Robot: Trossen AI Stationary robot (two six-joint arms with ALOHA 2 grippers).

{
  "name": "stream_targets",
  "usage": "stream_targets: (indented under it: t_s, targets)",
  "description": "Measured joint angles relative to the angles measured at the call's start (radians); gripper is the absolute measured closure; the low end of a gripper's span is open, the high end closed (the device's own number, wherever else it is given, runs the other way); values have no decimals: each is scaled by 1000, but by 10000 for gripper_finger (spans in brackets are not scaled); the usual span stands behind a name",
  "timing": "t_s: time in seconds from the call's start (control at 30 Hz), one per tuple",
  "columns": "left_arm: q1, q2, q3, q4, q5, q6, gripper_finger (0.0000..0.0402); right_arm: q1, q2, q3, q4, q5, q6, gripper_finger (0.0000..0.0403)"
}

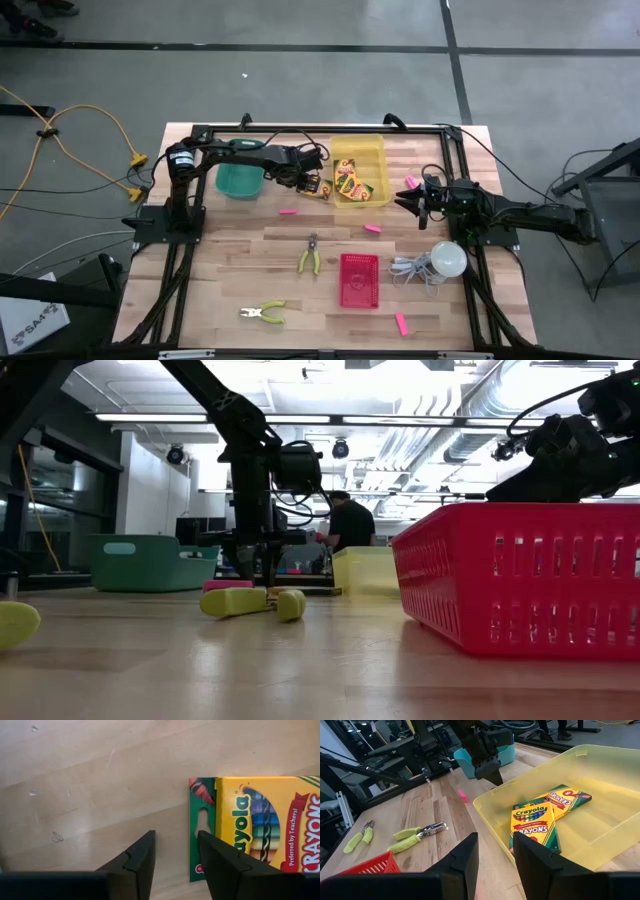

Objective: Pick & Place School Supplies
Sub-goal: Put the crayon box into the yellow bin

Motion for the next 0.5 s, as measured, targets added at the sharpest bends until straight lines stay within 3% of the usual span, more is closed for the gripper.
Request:
stream_targets:
  t_s: [0.23, 0.5]
  targets:
    - [0, 1, 0, 21, 10, 3, 311, 0, 0, 0, 0, 0, 0, 292]
    - [-5, 2, -1, 47, 25, 2, 319, 0, 0, 0, 0, 0, 0, 292]
